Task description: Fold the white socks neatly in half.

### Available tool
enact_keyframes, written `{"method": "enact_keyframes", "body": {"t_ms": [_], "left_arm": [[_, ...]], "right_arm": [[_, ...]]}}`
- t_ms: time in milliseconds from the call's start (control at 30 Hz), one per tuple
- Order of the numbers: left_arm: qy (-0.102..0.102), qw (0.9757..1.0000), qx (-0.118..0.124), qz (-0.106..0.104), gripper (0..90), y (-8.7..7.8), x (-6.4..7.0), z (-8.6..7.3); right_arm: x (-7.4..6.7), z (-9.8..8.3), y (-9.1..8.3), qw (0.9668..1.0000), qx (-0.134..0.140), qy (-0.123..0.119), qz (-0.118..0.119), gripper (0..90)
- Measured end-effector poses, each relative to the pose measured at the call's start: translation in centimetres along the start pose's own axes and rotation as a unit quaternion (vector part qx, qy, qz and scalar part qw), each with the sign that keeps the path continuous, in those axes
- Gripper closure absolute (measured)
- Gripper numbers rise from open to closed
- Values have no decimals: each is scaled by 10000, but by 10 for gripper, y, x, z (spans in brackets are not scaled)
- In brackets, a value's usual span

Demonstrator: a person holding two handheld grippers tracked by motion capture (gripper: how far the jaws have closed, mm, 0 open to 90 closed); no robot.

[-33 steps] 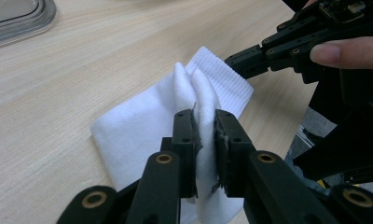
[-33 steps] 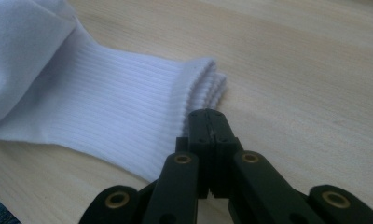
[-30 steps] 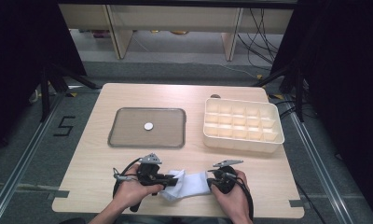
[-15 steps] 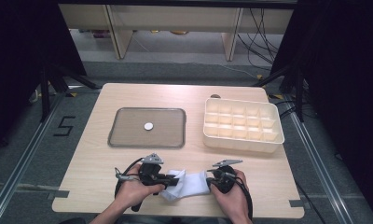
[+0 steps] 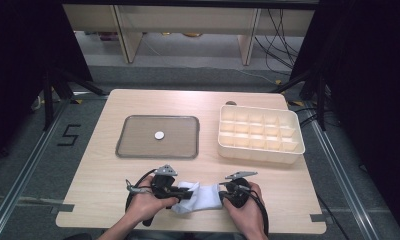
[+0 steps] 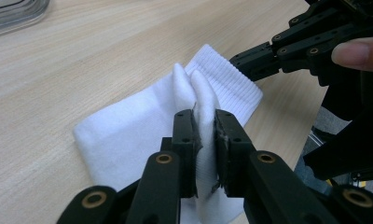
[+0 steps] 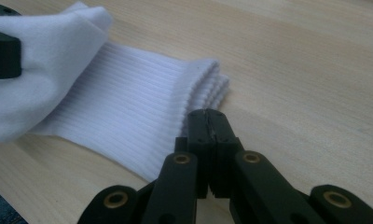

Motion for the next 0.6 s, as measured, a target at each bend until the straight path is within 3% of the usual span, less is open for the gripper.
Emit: {"method": "enact_keyframes", "body": {"t_ms": [133, 233, 300, 400, 600], "left_arm": [[-28, 10000, -3, 31, 793, 1, 0, 0], [-11, 10000, -13, 87, 792, 2, 0, -1], [27, 10000, -73, 57, 792, 2, -1, 0], [2, 10000, -41, 81, 792, 3, 0, 0], [49, 9999, -87, 45, 792, 5, 1, 0]], "right_arm": [[-1, 0, -1, 9998, -120, -51, 120, 895], [-2, 0, 0, 9999, -98, 16, 44, 894], [-1, 1, 1, 9999, -95, -79, -29, 893], [-3, 1, -1, 9998, -108, -75, 118, 893], [-5, 0, 0, 10000, -23, -66, 62, 890]]}}
Point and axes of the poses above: each handheld gripper's, and its own axes: y roughly forward along the jaws, z roughly out of its top, x roughly to its right, the point moved 3 cm from there along y, roughly forward along the jaws, and after that the axes turned 1 degree about y, right-handed, at the moved point
